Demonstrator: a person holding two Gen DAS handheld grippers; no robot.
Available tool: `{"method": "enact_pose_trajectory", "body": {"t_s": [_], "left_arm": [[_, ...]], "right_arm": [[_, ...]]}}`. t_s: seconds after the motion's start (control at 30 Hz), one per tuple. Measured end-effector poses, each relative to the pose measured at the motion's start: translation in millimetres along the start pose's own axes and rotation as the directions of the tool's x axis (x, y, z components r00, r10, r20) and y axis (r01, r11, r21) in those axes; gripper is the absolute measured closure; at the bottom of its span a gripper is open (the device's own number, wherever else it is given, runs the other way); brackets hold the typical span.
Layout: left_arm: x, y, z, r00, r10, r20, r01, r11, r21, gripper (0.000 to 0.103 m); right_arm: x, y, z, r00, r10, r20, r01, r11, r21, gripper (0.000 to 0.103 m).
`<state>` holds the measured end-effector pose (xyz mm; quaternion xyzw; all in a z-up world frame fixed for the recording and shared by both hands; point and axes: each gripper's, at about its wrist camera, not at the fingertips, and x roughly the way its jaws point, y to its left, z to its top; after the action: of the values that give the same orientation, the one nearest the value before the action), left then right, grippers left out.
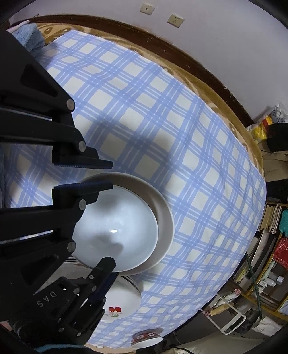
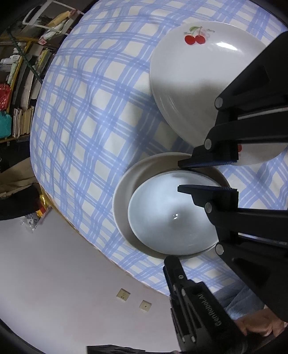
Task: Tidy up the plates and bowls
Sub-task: 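Open both grippers and release the nested white bowl, then move both grippers to the rim of the red-stamped white bowl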
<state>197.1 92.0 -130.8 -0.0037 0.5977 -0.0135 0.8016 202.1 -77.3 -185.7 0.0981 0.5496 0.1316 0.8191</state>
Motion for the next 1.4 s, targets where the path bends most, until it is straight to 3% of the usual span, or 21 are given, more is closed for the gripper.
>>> {"method": "enact_pose_trajectory", "body": {"t_s": [0.23, 0.4, 0.63, 0.8, 0.93, 1.03, 1.07, 1.17, 1.4], "left_arm": [[-17.0, -14.2, -1.2, 0.994, 0.080, 0.071, -0.085, 0.994, 0.066, 0.087], [-28.9, -25.7, -2.8, 0.990, 0.099, 0.097, -0.109, 0.989, 0.101, 0.084], [-51.1, -54.5, -2.0, 0.986, 0.079, 0.147, -0.099, 0.986, 0.136, 0.076], [-65.7, -89.7, 1.5, 0.981, 0.045, 0.189, -0.080, 0.980, 0.181, 0.060], [-72.6, -120.8, 4.2, 0.976, 0.032, 0.214, -0.082, 0.970, 0.227, 0.047], [-75.9, -143.0, 7.2, 0.975, 0.018, 0.222, -0.075, 0.966, 0.249, 0.025], [-76.9, -149.0, 7.6, 0.973, 0.016, 0.229, -0.076, 0.964, 0.254, 0.022], [-77.6, -171.5, 10.9, 0.971, 0.009, 0.238, -0.077, 0.958, 0.277, 0.020], [-67.2, -222.3, 22.6, 0.975, -0.033, 0.218, -0.035, 0.952, 0.303, 0.018]], "right_arm": [[-21.9, -6.2, 1.9, 0.998, 0.046, 0.051, -0.046, 0.999, -0.003, 0.086], [-41.5, -13.6, 9.7, 0.996, 0.020, 0.083, -0.019, 1.000, -0.012, 0.082], [-72.0, -41.0, 9.1, 0.989, -0.039, 0.139, 0.037, 0.999, 0.020, 0.054], [-93.3, -75.4, 3.2, 0.985, -0.085, 0.149, 0.074, 0.994, 0.079, 0.043], [-117.1, -107.0, -2.6, 0.977, -0.116, 0.177, 0.094, 0.988, 0.125, 0.028], [-137.2, -135.0, -5.7, 0.967, -0.148, 0.205, 0.111, 0.977, 0.181, 0.016], [-143.7, -143.8, -6.4, 0.963, -0.162, 0.215, 0.119, 0.973, 0.199, 0.010], [-161.4, -171.6, -8.5, 0.949, -0.195, 0.248, 0.132, 0.959, 0.251, 0.003], [-184.5, -234.2, -14.7, 0.925, -0.258, 0.280, 0.149, 0.923, 0.355, 0.002]]}}
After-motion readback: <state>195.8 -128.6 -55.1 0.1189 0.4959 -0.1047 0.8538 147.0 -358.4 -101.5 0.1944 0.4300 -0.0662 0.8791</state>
